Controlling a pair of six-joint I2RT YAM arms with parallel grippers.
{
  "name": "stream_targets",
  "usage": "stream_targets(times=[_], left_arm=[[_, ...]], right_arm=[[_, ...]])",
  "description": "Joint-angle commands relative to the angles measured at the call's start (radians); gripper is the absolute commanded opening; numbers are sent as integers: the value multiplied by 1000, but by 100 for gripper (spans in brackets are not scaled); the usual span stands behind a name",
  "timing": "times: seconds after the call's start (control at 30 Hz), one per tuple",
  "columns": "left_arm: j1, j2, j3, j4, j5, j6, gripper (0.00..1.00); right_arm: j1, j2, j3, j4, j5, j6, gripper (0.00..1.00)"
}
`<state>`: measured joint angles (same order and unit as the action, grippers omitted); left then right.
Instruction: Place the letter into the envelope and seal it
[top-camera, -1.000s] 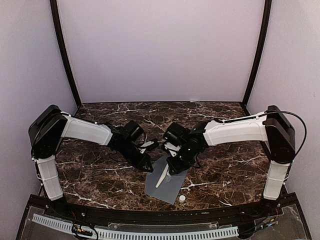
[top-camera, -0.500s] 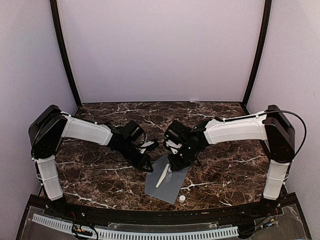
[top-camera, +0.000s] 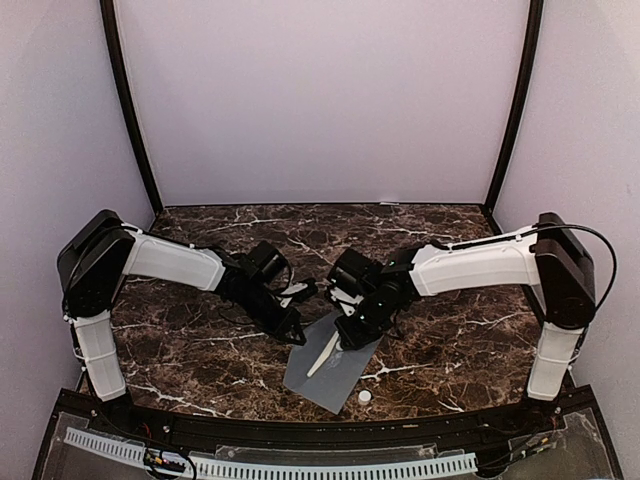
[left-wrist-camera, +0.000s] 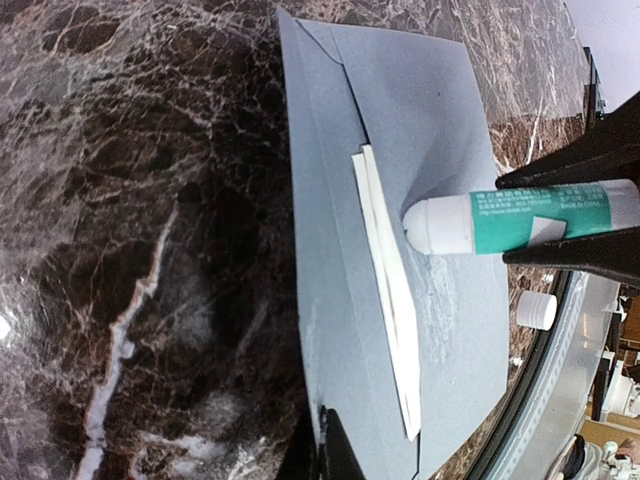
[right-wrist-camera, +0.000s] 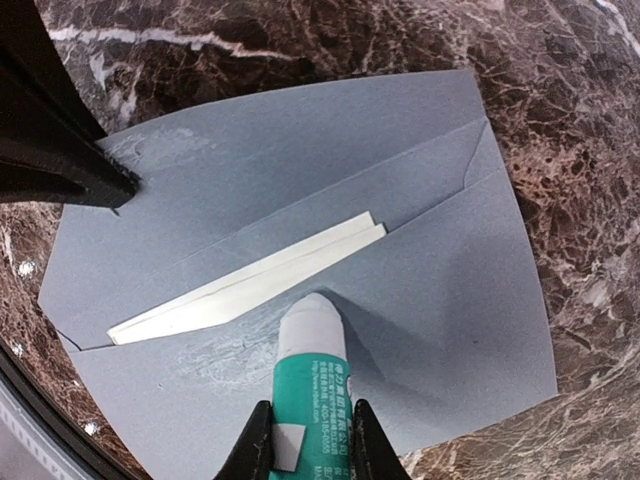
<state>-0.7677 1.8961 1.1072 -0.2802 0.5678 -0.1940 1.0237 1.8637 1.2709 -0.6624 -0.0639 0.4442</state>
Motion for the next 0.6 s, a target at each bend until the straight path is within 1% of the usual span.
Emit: stream_targets(times=[0.0,0.57], left_arm=[[-2,2,0,-8,2,6,0],[-2,3,2,-10,-3,6,0]], right_arm=[[41,24,-43,-103,-60,19,0],[109,59,-24,-87,-166,31,0]])
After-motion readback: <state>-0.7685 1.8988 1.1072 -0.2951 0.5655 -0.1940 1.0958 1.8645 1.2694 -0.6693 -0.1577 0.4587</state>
